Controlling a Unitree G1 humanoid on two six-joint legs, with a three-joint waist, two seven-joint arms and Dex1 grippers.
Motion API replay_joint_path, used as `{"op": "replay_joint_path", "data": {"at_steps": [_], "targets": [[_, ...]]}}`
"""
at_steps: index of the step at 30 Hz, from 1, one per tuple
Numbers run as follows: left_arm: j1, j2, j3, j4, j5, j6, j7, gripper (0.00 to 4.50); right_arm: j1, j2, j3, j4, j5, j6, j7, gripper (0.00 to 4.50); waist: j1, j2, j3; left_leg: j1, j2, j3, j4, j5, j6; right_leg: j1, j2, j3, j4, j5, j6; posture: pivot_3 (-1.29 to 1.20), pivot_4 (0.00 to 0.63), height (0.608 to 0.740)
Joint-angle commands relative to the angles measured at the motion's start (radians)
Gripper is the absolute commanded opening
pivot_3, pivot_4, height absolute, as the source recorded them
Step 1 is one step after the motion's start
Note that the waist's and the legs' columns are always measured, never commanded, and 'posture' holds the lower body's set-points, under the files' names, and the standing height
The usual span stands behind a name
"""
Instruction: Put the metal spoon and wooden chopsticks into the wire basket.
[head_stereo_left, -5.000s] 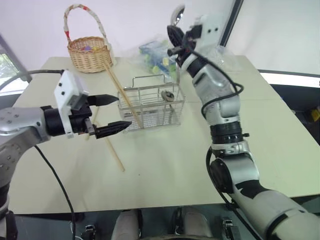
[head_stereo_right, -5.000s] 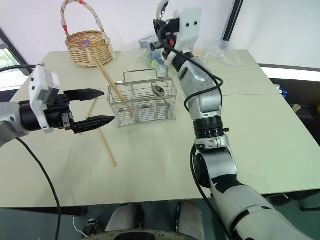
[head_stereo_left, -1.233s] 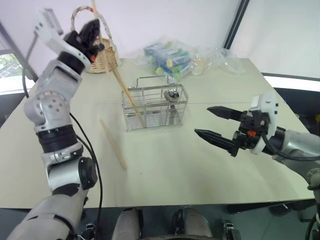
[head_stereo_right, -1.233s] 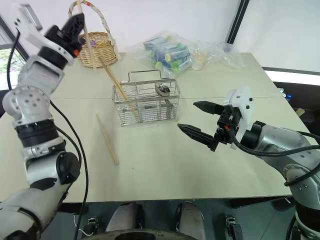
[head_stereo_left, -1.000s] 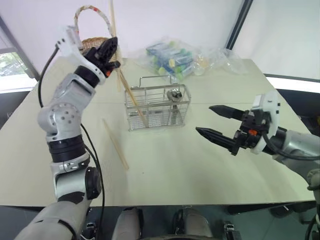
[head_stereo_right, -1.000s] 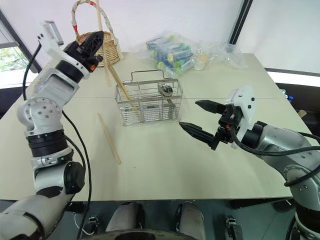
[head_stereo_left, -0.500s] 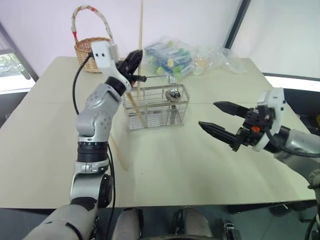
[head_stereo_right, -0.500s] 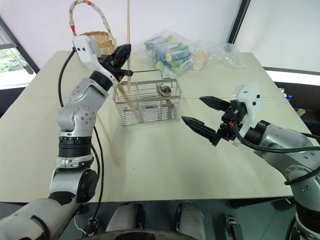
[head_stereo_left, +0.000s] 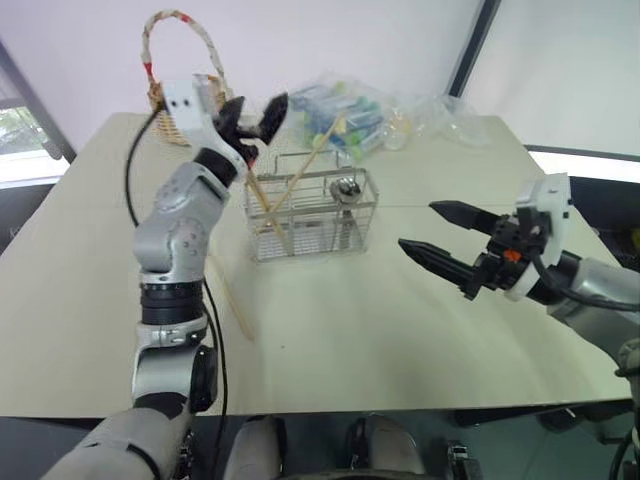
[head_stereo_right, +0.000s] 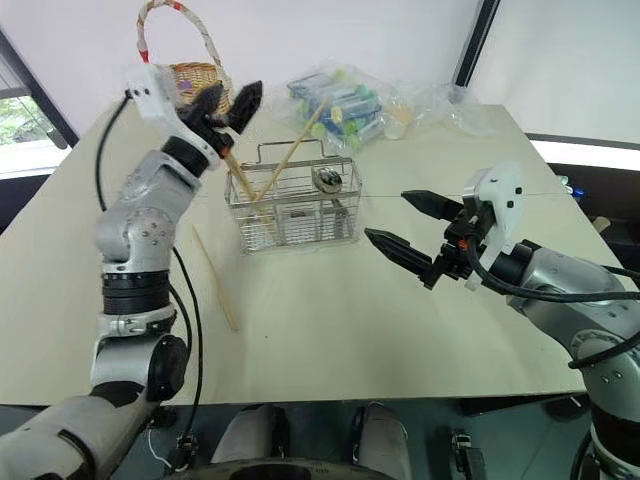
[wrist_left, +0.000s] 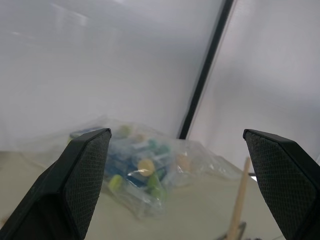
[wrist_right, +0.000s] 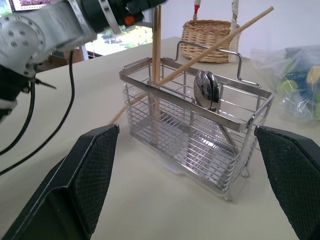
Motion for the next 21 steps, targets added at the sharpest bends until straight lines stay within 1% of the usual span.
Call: {"op": "replay_joint_path", "data": {"at_steps": [1, 4, 6, 7, 9, 11, 12, 14, 17, 21], "targets": [[-0.088, 0.103, 0.080, -0.077, -0.036, 0.098, 0.054, 4.43, -0.038, 0.004, 0.007, 0.012, -0.015, -0.031, 0.023, 4.50, 0.001, 0.000, 0.000, 0.000, 0.000, 0.000, 0.000, 0.000, 0.000, 0.000, 0.000, 0.000, 0.000, 0.000, 0.000, 0.00, 0.150, 0.627], [-0.140, 0.217, 0.108, -0.070, -0.054, 0.283, 0.109, 4.43, -0.059, 0.005, 0.018, 0.039, -0.032, -0.039, 0.045, 4.50, 0.002, 0.001, 0.000, 0.000, 0.000, 0.000, -0.001, 0.000, 0.000, 0.000, 0.000, 0.000, 0.000, 0.000, 0.000, 0.00, 0.150, 0.627], [-0.170, 0.285, 0.144, -0.030, -0.063, 0.509, 0.185, 4.43, -0.072, 0.007, 0.032, 0.056, -0.048, -0.046, 0.063, 4.50, 0.002, 0.001, 0.000, 0.001, -0.001, 0.000, -0.001, 0.000, 0.000, 0.000, 0.001, 0.000, -0.001, 0.000, 0.000, 0.00, 0.150, 0.627], [-0.175, 0.303, 0.169, -0.014, -0.057, 0.613, 0.228, 4.43, -0.077, 0.008, 0.042, 0.061, -0.057, -0.050, 0.072, 4.50, 0.003, 0.002, 0.000, 0.001, -0.001, 0.000, -0.001, 0.000, 0.000, 0.001, 0.001, 0.000, 0.000, 0.000, 0.000, 0.00, 0.150, 0.627], [-0.183, 0.304, 0.225, 0.006, -0.033, 0.827, 0.301, 4.43, -0.085, 0.013, 0.057, 0.069, -0.072, -0.056, 0.087, 4.50, 0.003, 0.002, 0.000, 0.001, -0.001, 0.000, -0.001, 0.000, 0.000, 0.001, 0.000, 0.000, -0.001, 0.000, 0.001, 0.00, 0.150, 0.627], [-0.183, 0.284, 0.267, 0.003, 0.003, 0.989, 0.338, 4.43, -0.095, 0.021, 0.069, 0.073, -0.080, -0.058, 0.092, 4.50, 0.004, 0.000, 0.001, 0.001, -0.002, -0.001, -0.001, 0.000, 0.000, 0.001, 0.000, 0.000, -0.001, -0.001, 0.001, 0.00, 0.150, 0.627], [-0.169, 0.273, 0.272, 0.005, 0.008, 1.034, 0.358, 4.43, -0.099, 0.024, 0.072, 0.076, -0.084, -0.060, 0.097, 4.50, 0.004, -0.001, 0.002, 0.001, -0.002, -0.001, -0.001, 0.000, 0.000, 0.001, 0.000, 0.000, 0.000, -0.001, 0.001, 0.00, 0.150, 0.627], [-0.140, 0.248, 0.289, 0.013, 0.009, 1.063, 0.398, 4.43, -0.103, 0.031, 0.078, 0.079, -0.091, -0.062, 0.104, 4.50, 0.005, -0.002, 0.002, 0.000, -0.002, -0.002, -0.001, 0.001, -0.002, 0.001, 0.000, 0.000, 0.000, -0.001, 0.001, 0.00, 0.150, 0.627], [-0.102, 0.221, 0.287, 0.049, -0.005, 1.064, 0.443, 4.43, -0.094, 0.036, 0.086, 0.076, -0.102, -0.066, 0.119, 4.50, 0.003, -0.002, 0.002, 0.000, -0.001, -0.001, -0.001, 0.004, -0.007, 0.001, -0.001, 0.001, 0.000, -0.001, 0.001, 0.00, 0.150, 0.627], [-0.057, 0.205, 0.246, 0.108, -0.048, 1.064, 0.477, 4.43, -0.077, 0.039, 0.080, 0.057, -0.102, -0.061, 0.129, 4.50, 0.003, -0.001, 0.001, 0.000, -0.001, -0.002, -0.001, 0.005, -0.009, 0.000, -0.001, 0.001, 0.000, -0.001, 0.001, 0.00, 0.150, 0.627]]}}
